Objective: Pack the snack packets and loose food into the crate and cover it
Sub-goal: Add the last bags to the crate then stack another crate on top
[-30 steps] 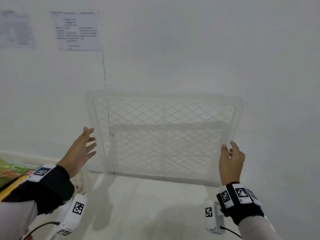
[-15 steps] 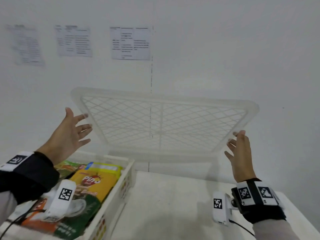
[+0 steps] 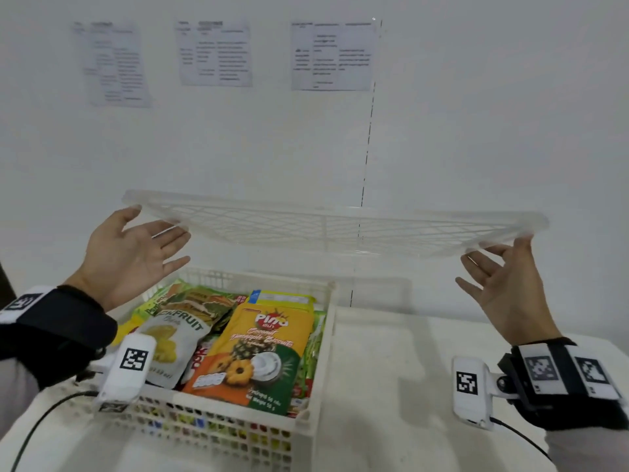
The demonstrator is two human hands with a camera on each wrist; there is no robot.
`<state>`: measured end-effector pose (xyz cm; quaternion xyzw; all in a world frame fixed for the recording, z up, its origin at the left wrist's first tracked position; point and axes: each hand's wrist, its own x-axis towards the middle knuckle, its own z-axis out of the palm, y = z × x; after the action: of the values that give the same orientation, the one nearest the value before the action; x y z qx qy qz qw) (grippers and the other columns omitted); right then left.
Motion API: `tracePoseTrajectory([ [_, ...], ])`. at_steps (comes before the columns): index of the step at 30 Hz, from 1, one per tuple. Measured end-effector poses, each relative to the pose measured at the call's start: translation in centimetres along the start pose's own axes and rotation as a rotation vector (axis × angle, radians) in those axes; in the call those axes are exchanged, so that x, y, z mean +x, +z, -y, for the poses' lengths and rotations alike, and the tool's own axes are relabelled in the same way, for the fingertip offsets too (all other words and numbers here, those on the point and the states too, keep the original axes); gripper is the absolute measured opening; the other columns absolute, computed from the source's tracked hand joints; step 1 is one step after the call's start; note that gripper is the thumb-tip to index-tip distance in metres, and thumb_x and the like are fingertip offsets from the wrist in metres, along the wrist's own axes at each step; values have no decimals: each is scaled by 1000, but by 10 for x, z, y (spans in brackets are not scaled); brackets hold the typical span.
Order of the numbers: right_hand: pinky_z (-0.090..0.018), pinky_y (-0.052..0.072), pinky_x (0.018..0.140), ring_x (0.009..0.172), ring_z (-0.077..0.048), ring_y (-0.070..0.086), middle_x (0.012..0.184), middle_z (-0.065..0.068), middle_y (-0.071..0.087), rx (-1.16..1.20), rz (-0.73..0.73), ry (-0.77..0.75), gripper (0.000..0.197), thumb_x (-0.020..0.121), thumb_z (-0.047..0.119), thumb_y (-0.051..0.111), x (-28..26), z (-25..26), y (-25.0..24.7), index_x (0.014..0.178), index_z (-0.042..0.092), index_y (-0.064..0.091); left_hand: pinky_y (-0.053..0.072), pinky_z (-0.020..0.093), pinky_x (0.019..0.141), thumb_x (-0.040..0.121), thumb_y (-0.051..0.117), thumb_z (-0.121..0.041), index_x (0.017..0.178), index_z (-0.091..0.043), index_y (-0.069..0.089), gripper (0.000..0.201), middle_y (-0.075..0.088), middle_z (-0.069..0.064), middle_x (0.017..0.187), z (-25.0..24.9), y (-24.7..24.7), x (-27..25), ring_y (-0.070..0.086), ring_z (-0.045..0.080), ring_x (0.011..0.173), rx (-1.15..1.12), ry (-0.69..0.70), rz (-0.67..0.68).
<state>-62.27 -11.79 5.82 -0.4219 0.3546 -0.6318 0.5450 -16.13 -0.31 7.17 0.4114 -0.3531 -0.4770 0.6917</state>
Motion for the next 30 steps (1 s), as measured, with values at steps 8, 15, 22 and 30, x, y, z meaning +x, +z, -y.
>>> tracePoseTrajectory([
  [8, -39, 44, 101, 130, -15, 45, 132, -1, 55, 14, 96, 71, 65, 88, 67, 32, -9, -22, 19, 124, 17, 53, 36, 44, 105, 71, 55, -41, 118, -8, 57, 58, 56, 4, 130, -4, -49, 21, 49, 19, 125, -13, -50, 123],
  [15, -43, 43, 100, 110, -19, 52, 114, 3, 60, 179, 230, 29, 24, 94, 38, 37, -11, -47, 29, 98, 25, 57, 51, 36, 93, 65, 68, -26, 121, -14, 64, 57, 54, 11, 135, -11, -116, 47, 64, 22, 107, 37, -106, 236],
  [22, -34, 52, 88, 115, -6, 58, 124, 16, 62, -86, 230, 9, 44, 94, 28, 39, -27, -79, 38, 138, 27, 46, 22, 47, 113, 84, 61, -7, 142, -27, 37, 66, 36, -3, 150, 4, -193, 82, 37, 15, 136, 213, -13, 288],
  [30, -32, 48, 93, 120, -8, 56, 127, 15, 60, -208, 158, 6, 53, 85, 34, 52, -53, -113, 58, 138, 29, 45, 45, 33, 100, 70, 77, -12, 136, -22, 48, 73, 48, 1, 142, 17, -225, 87, 48, 18, 128, 298, 86, 224],
])
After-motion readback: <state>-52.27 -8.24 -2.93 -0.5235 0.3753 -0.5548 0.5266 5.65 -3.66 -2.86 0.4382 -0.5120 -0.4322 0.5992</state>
